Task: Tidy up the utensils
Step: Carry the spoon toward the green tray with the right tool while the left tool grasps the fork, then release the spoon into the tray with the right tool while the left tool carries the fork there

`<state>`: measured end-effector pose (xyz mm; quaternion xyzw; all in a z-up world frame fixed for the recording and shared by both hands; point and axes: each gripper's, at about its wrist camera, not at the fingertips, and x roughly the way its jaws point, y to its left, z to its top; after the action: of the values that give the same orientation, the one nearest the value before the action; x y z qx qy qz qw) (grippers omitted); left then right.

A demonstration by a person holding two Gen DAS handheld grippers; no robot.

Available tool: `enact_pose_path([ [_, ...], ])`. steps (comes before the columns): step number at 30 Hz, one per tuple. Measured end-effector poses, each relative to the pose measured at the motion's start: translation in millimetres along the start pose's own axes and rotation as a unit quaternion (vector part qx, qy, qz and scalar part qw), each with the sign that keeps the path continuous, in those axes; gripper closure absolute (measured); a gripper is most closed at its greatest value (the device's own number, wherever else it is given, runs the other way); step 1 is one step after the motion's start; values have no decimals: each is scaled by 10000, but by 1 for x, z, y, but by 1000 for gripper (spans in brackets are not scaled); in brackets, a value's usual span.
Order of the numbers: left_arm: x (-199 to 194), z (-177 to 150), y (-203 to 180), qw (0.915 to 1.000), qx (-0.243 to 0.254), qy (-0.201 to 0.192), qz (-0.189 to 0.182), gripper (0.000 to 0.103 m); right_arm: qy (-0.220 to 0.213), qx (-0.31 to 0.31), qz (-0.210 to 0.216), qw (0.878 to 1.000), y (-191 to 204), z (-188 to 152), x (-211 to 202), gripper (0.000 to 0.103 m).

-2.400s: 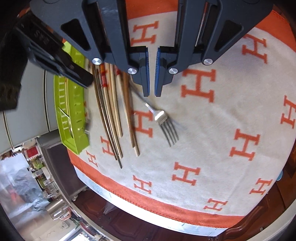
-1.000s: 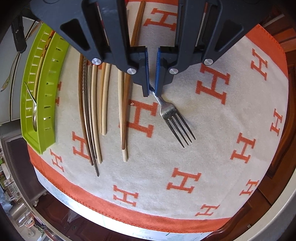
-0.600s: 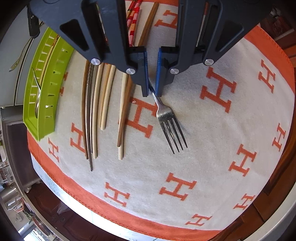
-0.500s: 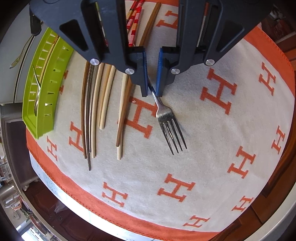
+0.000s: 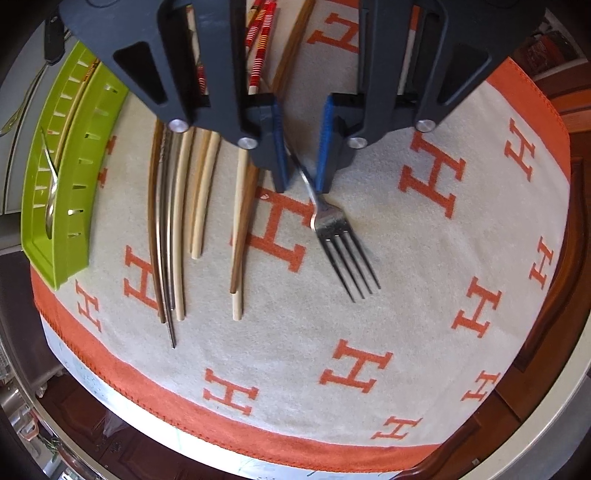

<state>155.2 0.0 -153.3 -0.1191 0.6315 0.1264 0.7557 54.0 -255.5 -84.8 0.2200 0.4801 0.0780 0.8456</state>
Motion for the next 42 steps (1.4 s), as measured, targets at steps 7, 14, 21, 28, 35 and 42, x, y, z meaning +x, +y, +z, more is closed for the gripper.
enact_pose_path([
  [7, -1, 1, 9, 9972, 678, 100, -307, 100, -41, 11, -55, 10000, -4, 0, -1, 99],
  [14, -4, 3, 42, 9851, 1389, 458, -907, 100, 45, -90, -255, 9996, -9, 3, 6, 99],
  [21, 2, 2, 61, 9833, 1520, 378, -932, 100, 280, -282, -709, 9967, -16, 2, 21, 99],
  [28, 3, -3, 45, 9839, 1623, 184, -719, 100, 569, -420, -1074, 9917, -21, -3, 32, 98],
  [35, -2, -19, 62, 9884, 1099, 55, -1050, 101, 564, -267, -1040, 9926, -26, -5, 30, 98],
  [42, -18, -26, 83, 9865, 874, -75, -1384, 101, 405, -78, -844, 9956, -29, -6, 19, 97],
])
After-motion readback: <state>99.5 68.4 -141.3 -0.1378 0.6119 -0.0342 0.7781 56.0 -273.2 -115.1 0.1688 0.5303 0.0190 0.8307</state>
